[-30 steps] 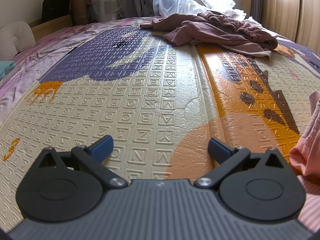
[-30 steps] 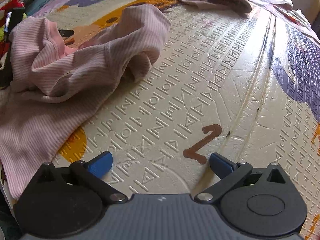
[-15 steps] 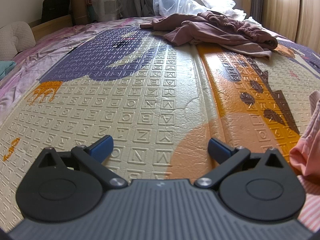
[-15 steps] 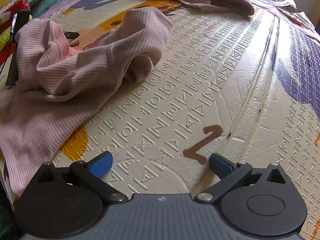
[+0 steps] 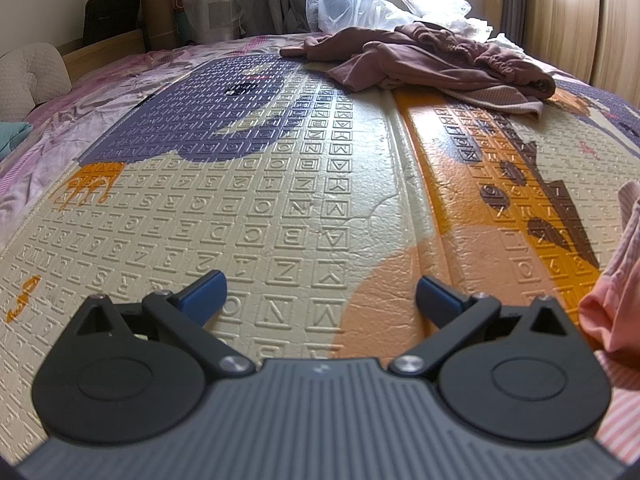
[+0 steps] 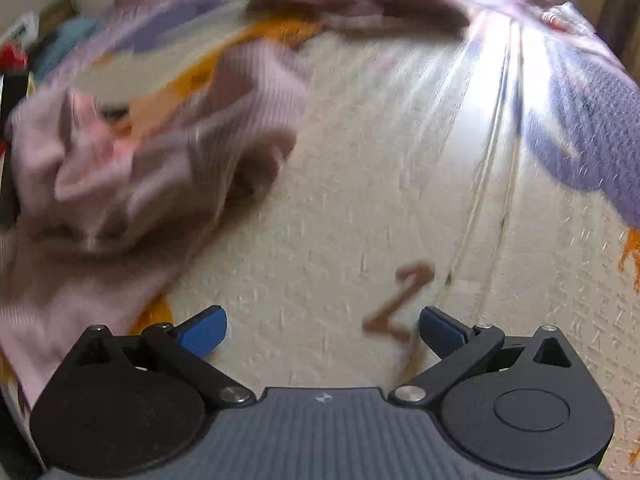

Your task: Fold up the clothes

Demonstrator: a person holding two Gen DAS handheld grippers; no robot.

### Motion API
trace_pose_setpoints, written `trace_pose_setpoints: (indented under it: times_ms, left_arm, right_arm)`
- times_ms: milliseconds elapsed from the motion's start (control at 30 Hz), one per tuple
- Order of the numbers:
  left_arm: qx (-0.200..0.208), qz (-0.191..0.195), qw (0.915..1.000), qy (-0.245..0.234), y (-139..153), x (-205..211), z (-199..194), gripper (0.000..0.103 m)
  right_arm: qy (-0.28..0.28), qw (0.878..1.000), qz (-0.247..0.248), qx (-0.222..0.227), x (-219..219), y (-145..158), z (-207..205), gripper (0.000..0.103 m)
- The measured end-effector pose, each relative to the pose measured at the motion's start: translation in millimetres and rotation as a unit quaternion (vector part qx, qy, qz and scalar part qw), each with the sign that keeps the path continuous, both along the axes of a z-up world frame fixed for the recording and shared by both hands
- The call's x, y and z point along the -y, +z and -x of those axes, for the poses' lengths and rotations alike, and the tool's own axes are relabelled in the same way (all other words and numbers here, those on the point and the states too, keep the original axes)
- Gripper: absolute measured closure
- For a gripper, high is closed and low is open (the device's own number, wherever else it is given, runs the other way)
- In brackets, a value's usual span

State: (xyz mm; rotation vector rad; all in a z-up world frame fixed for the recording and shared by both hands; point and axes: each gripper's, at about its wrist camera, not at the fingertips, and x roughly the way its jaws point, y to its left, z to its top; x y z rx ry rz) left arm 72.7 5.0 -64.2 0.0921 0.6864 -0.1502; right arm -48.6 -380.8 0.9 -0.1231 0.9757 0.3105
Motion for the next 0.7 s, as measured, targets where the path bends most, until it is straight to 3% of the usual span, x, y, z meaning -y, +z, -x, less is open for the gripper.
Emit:
trace_pose_setpoints:
  times_ms: [100, 267, 367, 433, 700]
  left_arm:
    - [0.000, 0.000, 1.0000, 0.000, 0.0, 0.1, 0.0, 0.000]
    - [0.000, 0.000, 1.0000, 0.000, 0.0, 0.1, 0.1, 0.000]
    - [0.000, 0.000, 1.0000, 0.000, 0.0, 0.2, 0.1, 0.000]
    - [0.000, 0.000, 1.0000, 0.000, 0.0, 0.2, 0.1, 0.000]
    - [0.001, 0.000, 1.0000, 0.000, -0.3, 0.1, 0.4, 0.000]
  right_arm:
    - [0.077, 0.995, 0.005, 0.069, -19.1, 3.2, -2.1, 0.001]
    - [0.223, 0.971, 0.021, 0.089, -47.2, -18.9, -12.1, 0.001]
    - [0.228, 0.966, -0.050, 0.115, -29.6, -35.0, -11.7, 0.000]
    - [0.238, 0.961, -0.049, 0.133, -27.7, -38.8, -7.6, 0.000]
    - [0.237, 0.960, -0.055, 0.137, -27.0, -38.8, -8.6, 0.000]
